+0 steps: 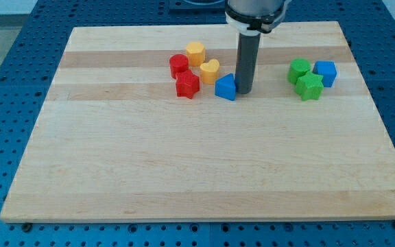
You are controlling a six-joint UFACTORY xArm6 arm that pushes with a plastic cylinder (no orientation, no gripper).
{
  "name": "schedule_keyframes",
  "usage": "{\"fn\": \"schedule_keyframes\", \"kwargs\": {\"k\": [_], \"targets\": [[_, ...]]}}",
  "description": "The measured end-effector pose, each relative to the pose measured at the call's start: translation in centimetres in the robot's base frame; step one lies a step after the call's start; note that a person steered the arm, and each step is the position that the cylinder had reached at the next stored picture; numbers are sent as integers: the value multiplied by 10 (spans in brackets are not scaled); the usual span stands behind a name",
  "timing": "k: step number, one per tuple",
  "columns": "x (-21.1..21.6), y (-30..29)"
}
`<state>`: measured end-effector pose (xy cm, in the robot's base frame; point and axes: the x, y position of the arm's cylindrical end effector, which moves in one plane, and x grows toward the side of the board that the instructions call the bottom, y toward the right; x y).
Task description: Slide the blue triangle closer to the red star
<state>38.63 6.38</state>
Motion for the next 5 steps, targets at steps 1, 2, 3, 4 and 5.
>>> {"fn": "schedule_keyframes", "kwargs": {"k": [1,2,3,4,5], "targets": [[0,-9],[1,-15],[1,-15],[17,-15],[55,4]]}}
